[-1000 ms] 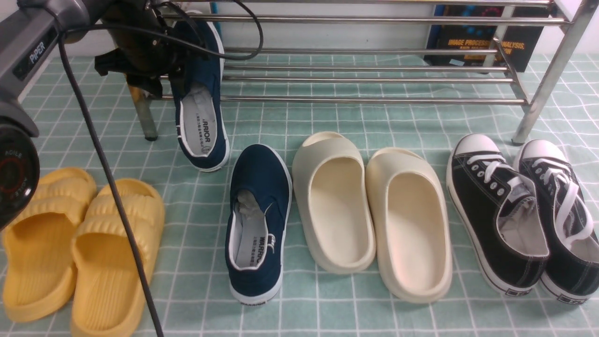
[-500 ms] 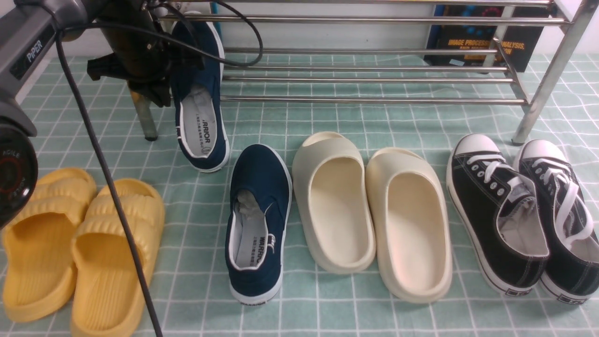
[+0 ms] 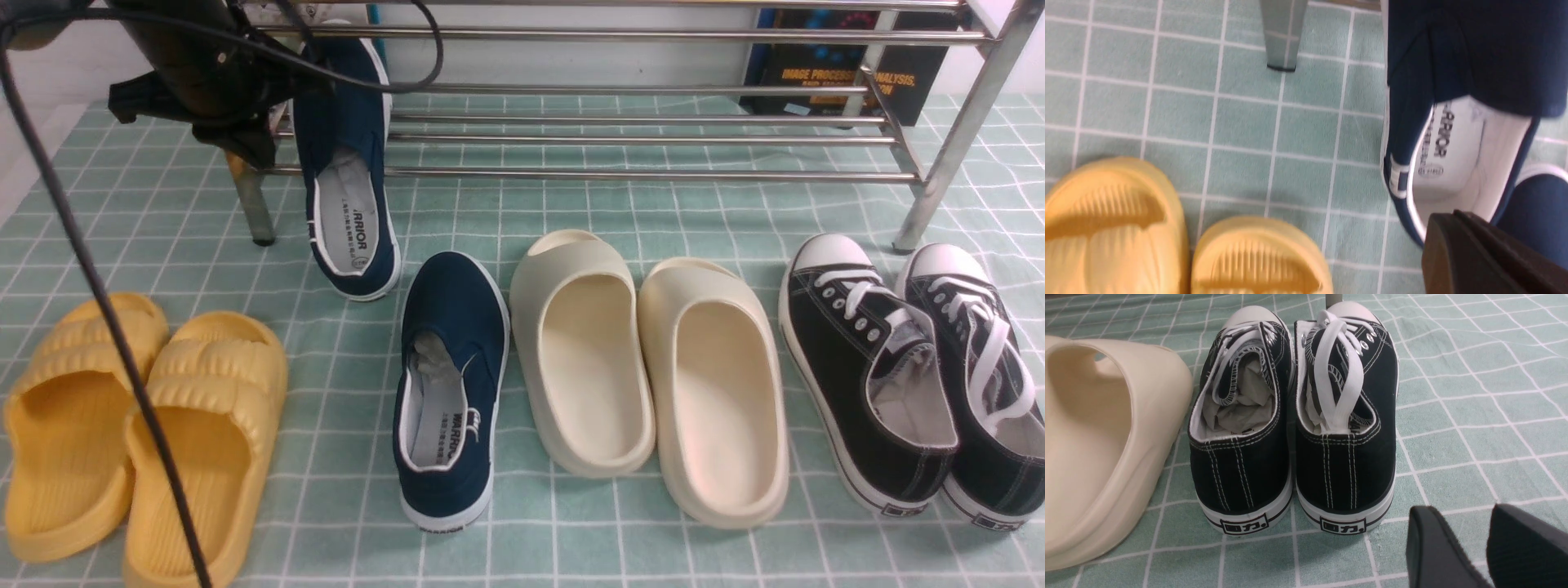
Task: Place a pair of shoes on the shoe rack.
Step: Use the left arm to put a shoe into the shoe rack
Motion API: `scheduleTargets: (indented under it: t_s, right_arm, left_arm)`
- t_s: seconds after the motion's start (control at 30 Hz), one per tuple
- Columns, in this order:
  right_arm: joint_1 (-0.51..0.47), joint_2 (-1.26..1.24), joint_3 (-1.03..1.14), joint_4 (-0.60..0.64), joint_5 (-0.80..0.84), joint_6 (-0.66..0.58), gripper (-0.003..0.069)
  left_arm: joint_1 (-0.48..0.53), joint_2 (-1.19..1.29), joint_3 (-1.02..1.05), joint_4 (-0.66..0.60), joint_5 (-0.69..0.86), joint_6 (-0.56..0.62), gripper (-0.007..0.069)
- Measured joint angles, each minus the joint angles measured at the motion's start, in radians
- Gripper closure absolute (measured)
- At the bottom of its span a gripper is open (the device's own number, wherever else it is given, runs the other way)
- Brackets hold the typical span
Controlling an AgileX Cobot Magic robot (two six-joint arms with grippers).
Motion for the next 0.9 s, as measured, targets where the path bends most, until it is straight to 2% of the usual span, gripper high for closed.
scheduleTargets:
  t_s: [0.13,0.3,0.63,0.7,0.8,0.83,0.9]
  right_arm:
    - [0.000,0.000,0.000,0.000,0.000,0.000,0.0420]
    - [0.000,0.000,0.000,0.000,0.000,0.000,0.0420]
    - [0.000,0.000,0.000,0.000,0.000,0.000,0.0420]
    - [0.000,0.000,0.000,0.000,0.000,0.000,0.0420]
    - [0.000,0.000,0.000,0.000,0.000,0.000,0.0420]
    - [0.000,0.000,0.000,0.000,0.000,0.000,0.0420]
    - [0.000,0.000,0.000,0.000,0.000,0.000,0.0420]
  left_arm:
    - [-0.045,-0.150,0.264,-0.008,-0.157,0.031,0.0638]
    - [-0.057,-0.180,0.490,-0.116,-0.333,0.053,0.0638]
    - [-0.014,-0.123,0.553,-0.151,-0.547,0.050,0.0627]
    - [-0.014,-0.117,0.553,-0.151,-0.562,0.049,0.0596]
    - [-0.014,-0.097,0.553,-0.151,-0.583,0.049,0.0486]
    - [-0.014,-0.095,0.553,-0.151,-0.582,0.049,0.0477]
    - [-0.014,-0.065,0.553,-0.151,-0.604,0.046,0.0340]
